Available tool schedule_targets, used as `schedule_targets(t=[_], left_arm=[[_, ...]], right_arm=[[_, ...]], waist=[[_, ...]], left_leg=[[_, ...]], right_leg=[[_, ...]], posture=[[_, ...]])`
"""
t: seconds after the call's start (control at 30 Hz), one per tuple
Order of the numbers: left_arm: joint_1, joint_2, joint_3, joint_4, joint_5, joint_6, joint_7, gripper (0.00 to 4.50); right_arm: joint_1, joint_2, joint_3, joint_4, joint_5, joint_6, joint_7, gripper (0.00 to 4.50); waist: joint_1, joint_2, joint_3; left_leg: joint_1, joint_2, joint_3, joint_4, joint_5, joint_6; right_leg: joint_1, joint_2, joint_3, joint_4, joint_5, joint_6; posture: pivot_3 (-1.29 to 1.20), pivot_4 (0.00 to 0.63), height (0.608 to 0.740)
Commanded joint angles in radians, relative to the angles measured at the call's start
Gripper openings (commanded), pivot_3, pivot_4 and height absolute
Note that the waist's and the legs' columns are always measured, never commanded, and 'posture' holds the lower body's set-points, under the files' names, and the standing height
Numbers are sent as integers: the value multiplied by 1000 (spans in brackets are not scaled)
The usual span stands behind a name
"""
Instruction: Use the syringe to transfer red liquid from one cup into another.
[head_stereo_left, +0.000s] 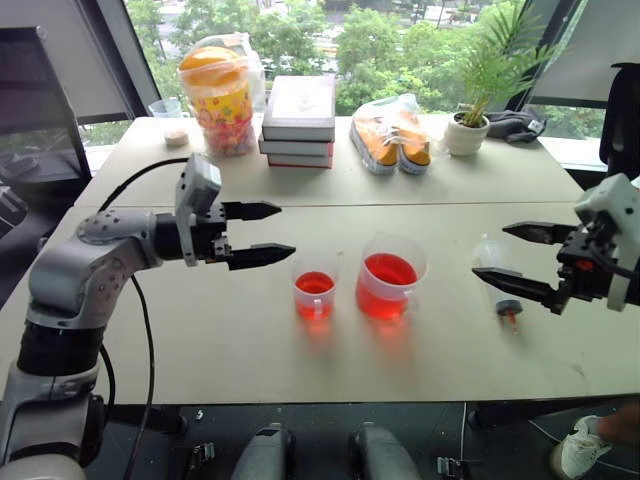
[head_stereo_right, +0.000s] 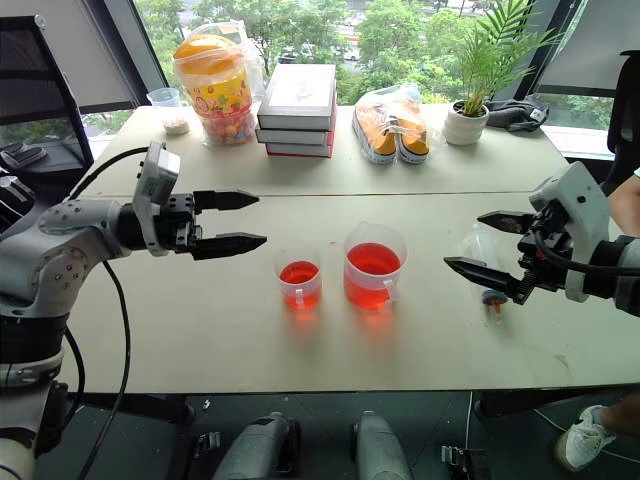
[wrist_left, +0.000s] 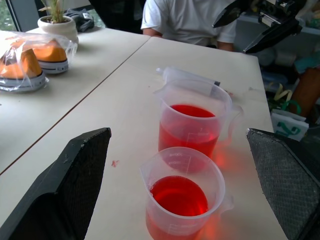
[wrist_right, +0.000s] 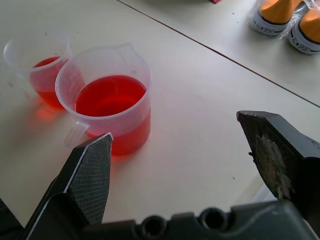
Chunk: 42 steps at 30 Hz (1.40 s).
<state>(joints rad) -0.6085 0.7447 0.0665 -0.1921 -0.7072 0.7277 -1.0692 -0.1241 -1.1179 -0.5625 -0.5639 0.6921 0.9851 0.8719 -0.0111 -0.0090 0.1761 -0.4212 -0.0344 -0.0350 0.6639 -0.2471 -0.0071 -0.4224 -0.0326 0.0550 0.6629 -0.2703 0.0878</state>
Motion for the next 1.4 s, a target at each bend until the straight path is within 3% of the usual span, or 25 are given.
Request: schedule_targets(t=[0.03, 1.0, 1.2, 1.4], left_arm=[[-5, 0, 39, -9, -17, -10, 8, 4500], [-14, -28, 18, -6, -17, -17, 14, 4500], [-26, -49, -9, 11, 4, -42, 1, 4500], [-33, -87, -33, 28, 20, -62, -6, 4500]], right_arm=[[-19, -23, -18, -8, 10, -7, -3, 4406], [-69, -62, 10, 54, 61, 154, -100, 4406], [-196, -111, 177, 211, 40, 211, -105, 4406], [-476, -106, 528, 573, -123, 234, -83, 4406]], waist=[[0, 0, 0], [0, 0, 0], [-1, 0, 0], [-3, 0, 0]], left_leg=[[0, 0, 0, 0, 0, 0], [0, 0, 0, 0, 0, 0], [1, 0, 1, 0, 0, 0], [1, 0, 2, 0, 0, 0]], right_leg=[[0, 0, 0, 0, 0, 0], [0, 0, 0, 0, 0, 0], [0, 0, 1, 0, 0, 0], [0, -1, 1, 0, 0, 0]], posture=[[0, 150, 740], [0, 150, 740], [0, 150, 740], [0, 150, 740]])
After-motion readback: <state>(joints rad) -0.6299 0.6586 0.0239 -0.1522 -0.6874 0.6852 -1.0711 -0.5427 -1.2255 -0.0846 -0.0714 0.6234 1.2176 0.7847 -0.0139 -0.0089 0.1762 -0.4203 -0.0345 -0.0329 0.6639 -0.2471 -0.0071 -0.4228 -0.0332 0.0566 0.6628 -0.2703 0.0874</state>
